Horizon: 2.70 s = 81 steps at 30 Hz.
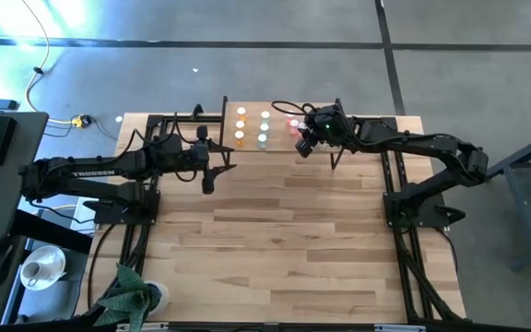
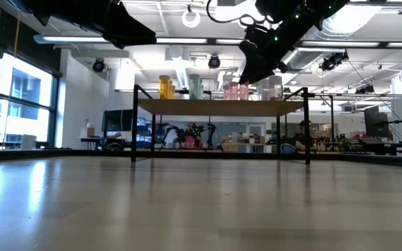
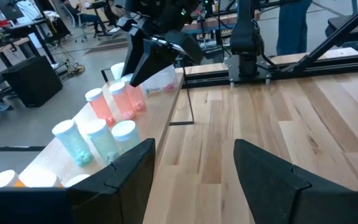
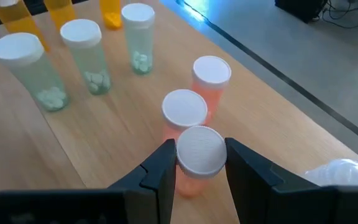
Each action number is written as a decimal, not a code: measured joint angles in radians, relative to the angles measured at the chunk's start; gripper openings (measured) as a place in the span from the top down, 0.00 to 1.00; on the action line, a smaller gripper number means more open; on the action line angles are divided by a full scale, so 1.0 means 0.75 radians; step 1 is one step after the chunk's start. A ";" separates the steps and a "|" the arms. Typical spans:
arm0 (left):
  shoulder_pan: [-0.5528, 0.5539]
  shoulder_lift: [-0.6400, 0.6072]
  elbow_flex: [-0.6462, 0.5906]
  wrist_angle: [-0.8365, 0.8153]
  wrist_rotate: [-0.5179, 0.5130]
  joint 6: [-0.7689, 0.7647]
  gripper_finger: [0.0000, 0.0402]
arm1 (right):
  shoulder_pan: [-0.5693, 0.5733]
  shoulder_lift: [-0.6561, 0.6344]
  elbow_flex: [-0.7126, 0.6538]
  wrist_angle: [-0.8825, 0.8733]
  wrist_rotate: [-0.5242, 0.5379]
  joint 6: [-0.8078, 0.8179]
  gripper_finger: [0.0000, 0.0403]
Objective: Pick and place medicine bottles onto shelf by color
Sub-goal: Put the pink pill bottle on the shelf aligned with the pink pill bottles
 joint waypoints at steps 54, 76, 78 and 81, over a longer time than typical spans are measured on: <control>0.000 0.000 0.000 -0.030 -0.001 0.000 0.48 | 0.031 -0.155 0.001 -0.005 -0.107 0.003 0.72; 0.000 0.000 0.000 -0.039 -0.001 0.012 0.48 | 0.107 0.004 0.001 0.049 -0.210 -0.080 0.72; 0.000 0.000 0.000 -0.039 -0.001 0.005 0.48 | 0.113 0.004 0.001 0.045 -0.154 -0.104 0.72; 0.000 0.000 0.000 -0.039 -0.001 -0.004 0.48 | 0.115 0.004 0.001 0.024 -0.125 -0.141 0.72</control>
